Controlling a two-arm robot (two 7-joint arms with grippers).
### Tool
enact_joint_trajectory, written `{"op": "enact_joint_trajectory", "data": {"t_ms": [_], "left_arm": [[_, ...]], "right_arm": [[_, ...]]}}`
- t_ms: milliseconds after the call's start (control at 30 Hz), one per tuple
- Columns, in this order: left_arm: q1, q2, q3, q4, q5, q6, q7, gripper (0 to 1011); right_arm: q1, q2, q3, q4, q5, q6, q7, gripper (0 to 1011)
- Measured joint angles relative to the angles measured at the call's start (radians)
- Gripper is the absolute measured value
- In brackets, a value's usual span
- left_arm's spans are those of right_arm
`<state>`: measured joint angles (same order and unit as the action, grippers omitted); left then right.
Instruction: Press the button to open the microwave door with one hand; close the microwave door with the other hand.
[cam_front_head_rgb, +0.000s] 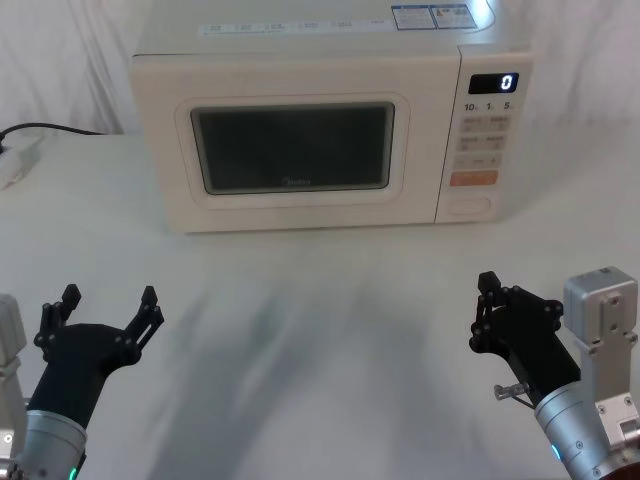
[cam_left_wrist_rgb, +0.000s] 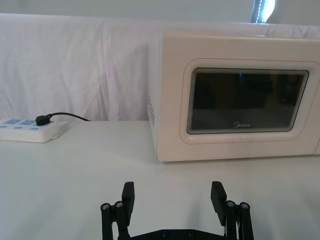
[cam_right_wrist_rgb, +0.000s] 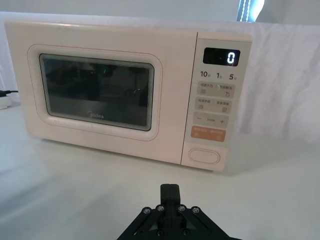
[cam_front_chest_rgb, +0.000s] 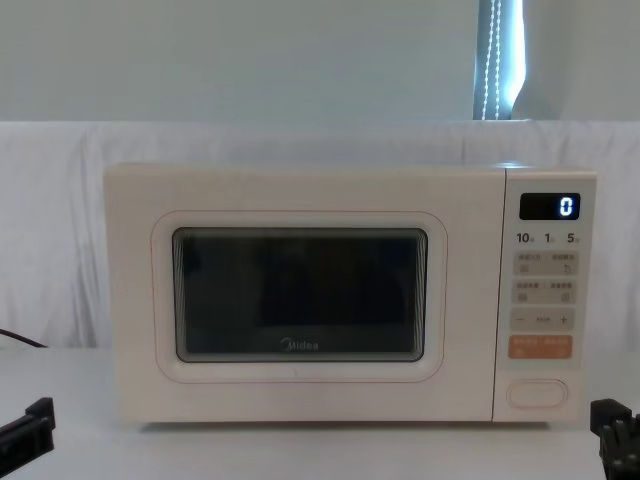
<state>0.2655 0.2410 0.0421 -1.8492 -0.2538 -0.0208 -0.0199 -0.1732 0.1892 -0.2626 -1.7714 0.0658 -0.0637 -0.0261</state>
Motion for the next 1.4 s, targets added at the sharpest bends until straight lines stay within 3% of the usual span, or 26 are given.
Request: {"op": "enact_joint_trajectory", "data": {"t_ms": [267, 733, 1400], "left_arm": [[0.0, 0.0, 0.0, 0.0, 0.0, 0.0, 0.0, 1001], [0.0, 0.0, 0.0, 0.0, 0.0, 0.0, 0.0, 1001], [0.0, 0.0, 0.0, 0.0, 0.0, 0.0, 0.0, 1001]], "right_arm": [[0.003, -0.007, 0.007, 0.005, 0.003, 0.0, 0.009, 0], [0.062, -0.059, 0.067, 0.067, 0.052, 0.036, 0.084, 0], [0.192, -0.081, 0.103, 0.208, 0.018, 0.041, 0.14, 0]]}}
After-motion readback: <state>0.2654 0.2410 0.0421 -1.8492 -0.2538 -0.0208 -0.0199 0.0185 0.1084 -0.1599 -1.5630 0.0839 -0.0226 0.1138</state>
